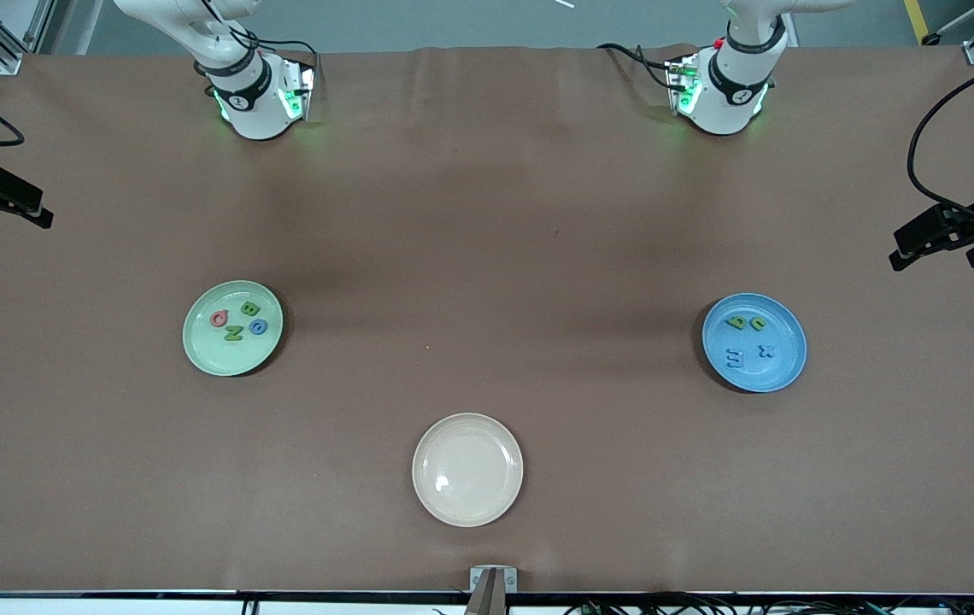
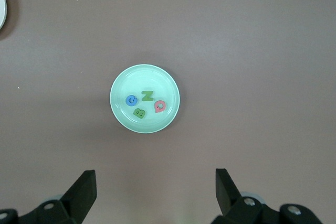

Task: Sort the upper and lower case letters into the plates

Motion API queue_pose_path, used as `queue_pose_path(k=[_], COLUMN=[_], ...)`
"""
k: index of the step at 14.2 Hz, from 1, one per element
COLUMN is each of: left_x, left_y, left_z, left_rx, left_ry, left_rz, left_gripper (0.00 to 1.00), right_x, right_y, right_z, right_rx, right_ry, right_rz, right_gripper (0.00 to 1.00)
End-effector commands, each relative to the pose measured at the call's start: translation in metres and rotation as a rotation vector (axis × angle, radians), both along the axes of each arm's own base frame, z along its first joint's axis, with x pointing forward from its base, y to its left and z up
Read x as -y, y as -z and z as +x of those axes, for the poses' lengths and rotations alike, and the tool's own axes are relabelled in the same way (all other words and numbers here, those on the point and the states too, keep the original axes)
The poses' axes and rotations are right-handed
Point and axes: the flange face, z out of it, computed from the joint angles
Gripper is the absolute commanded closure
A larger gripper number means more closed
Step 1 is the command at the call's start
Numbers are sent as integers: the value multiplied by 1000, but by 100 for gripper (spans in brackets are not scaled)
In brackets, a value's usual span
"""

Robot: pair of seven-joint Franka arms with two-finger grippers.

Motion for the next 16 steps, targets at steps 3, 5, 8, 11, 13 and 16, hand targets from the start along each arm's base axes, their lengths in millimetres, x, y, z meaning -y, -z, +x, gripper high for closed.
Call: queue_pose_path(k=[3, 5, 8, 11, 13, 16], left_x=[0, -3, -3, -3, -4, -3], left_y=[-12, -11, -11, -11, -11, -9], left_z=[-3, -3, -3, -3, -3, -2], left_rx=[9, 6, 6, 6, 6, 3], left_ry=[-1, -5, -5, -7, -5, -5], left_rz=[-11, -10, -12, -12, -10, -12], left_gripper=[0, 0, 0, 0, 0, 0], right_x=[2, 3, 5, 4, 4, 4], right_y=[-1, -1, 0, 1, 1, 1], right_z=[-9, -10, -10, -11, -11, -11], right_rx=[9, 9, 3, -2, -3, -3], right_ry=[-9, -6, -3, -4, -3, -3], right_rz=[-3, -3, -2, -1, -1, -1], right_gripper=[0, 0, 0, 0, 0, 0])
